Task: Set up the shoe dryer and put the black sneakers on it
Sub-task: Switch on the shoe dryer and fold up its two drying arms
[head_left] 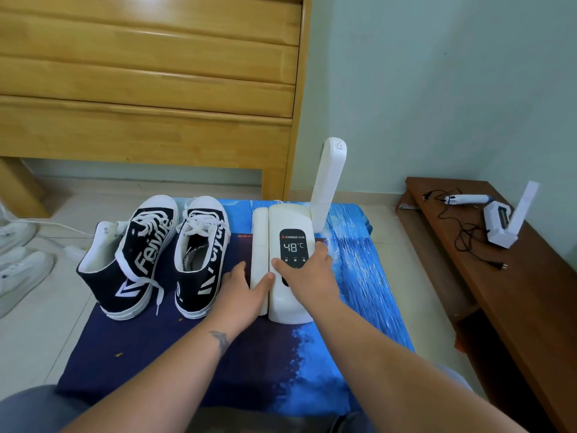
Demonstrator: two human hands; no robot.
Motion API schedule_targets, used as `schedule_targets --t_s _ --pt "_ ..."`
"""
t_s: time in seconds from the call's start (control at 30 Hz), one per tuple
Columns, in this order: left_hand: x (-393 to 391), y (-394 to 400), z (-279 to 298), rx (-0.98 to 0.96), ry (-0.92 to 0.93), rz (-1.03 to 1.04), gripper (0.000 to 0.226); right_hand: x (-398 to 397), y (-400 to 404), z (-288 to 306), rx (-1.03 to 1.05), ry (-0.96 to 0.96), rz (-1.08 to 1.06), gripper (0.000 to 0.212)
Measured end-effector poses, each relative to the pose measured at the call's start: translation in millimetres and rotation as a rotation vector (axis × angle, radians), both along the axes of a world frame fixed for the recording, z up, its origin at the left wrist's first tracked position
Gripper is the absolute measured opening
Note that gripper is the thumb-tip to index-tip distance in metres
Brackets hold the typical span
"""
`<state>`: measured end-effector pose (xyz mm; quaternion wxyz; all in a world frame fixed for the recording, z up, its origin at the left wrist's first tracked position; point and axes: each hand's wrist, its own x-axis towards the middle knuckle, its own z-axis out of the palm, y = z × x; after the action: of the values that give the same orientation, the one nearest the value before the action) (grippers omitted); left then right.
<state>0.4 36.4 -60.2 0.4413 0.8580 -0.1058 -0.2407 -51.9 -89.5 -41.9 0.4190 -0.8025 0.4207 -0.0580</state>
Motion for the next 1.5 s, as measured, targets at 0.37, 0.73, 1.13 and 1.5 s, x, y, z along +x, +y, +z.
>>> schedule_targets --t_s 0.37,0.73,1.13,1.5 --pt "-3.2 -3.6 5.3 -0.091 0.113 0.046 0.051 0.3 2.1 -7.9 -0.05 0.013 -0.027 0.096" --pt "-1.5 -10.7 7.5 -0.151 0.22 0.146 0.047 0.6 2.8 -10.4 -0.079 0.029 -0.034 0.095" --pt "-2.2 -9.6 4.7 -0.205 0.234 0.18 0.05 0.2 2.7 -10.6 -0.102 0.043 -0.03 0.094" --pt "-2.0 -9.1 7.9 -0.257 0.28 0.191 0.044 0.1 2.6 -13.1 -0.116 0.036 -0.021 0.094"
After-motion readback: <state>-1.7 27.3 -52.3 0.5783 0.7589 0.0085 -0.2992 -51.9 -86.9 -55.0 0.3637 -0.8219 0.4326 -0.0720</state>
